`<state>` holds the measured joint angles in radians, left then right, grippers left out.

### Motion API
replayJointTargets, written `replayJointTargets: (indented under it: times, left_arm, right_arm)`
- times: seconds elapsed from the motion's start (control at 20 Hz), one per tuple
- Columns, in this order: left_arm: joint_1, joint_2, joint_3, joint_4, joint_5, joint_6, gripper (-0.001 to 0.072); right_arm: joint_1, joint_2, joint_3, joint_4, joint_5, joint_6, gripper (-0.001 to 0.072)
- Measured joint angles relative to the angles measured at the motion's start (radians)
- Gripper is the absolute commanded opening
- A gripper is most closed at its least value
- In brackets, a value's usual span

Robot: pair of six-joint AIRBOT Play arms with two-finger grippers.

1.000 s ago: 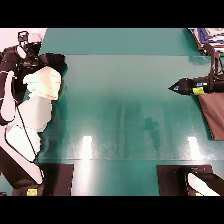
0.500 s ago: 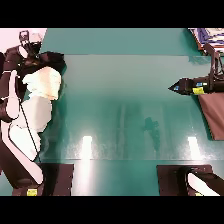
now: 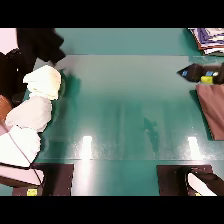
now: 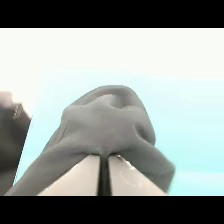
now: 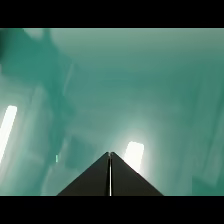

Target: Fold the shirts.

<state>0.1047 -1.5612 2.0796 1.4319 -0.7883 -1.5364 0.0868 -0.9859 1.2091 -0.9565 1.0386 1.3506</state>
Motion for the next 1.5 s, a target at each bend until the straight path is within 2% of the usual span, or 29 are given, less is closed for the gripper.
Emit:
replayJointTargets:
  times: [0.3, 0.45, 0.65, 0.7, 0.75, 0.8, 0.9, 1.0, 1.15, 1.3, 1.5]
  left_arm:
    - [-0.234, 0.290, -0.043, -0.002, -0.236, 0.019, 0.0023]
    - [-0.417, 0.325, -0.149, -0.001, -0.367, -0.005, 0.0023]
    - [-0.677, 0.309, -0.394, -0.046, -0.388, -0.027, 0.0028]
    - [-0.731, 0.298, -0.456, -0.077, -0.368, -0.029, 0.0249]
    - [-0.783, 0.283, -0.519, -0.117, -0.340, -0.031, 0.0546]
    - [-0.827, 0.268, -0.571, -0.148, -0.316, -0.031, 0.0623]
    - [-0.871, 0.246, -0.634, -0.179, -0.277, -0.034, 0.0623]
    - [-0.861, 0.235, -0.644, -0.179, -0.278, -0.034, 0.0623]
    - [-0.748, 0.227, -0.595, -0.106, -0.356, -0.034, 0.0623]
    - [-0.560, 0.222, -0.576, -0.061, -0.421, -0.021, 0.0622]
    - [-0.296, 0.200, -0.658, -0.076, -0.423, 0.010, 0.0622]
  right_arm:
    - [-0.003, 0.025, 0.215, -0.088, -0.027, -0.001, 0.0018]
    - [-0.004, 0.028, 0.294, -0.105, -0.016, -0.001, 0.0018]
    - [-0.004, 0.030, 0.345, -0.113, 0.053, -0.002, 0.0018]
    - [-0.004, 0.030, 0.351, -0.113, 0.072, -0.002, 0.0018]
    - [-0.005, 0.031, 0.355, -0.116, 0.088, -0.002, 0.0018]
    - [-0.005, 0.031, 0.358, -0.117, 0.103, -0.002, 0.0018]
    - [-0.005, 0.031, 0.362, -0.117, 0.129, -0.002, 0.0018]
    - [-0.004, 0.031, 0.364, -0.117, 0.148, -0.002, 0.0018]
    - [0.002, 0.031, 0.365, -0.117, 0.164, -0.002, 0.0018]
    - [0.005, 0.031, 0.365, -0.116, 0.171, -0.002, 0.0018]
    - [0.006, 0.031, 0.365, -0.116, 0.176, -0.002, 0.0018]
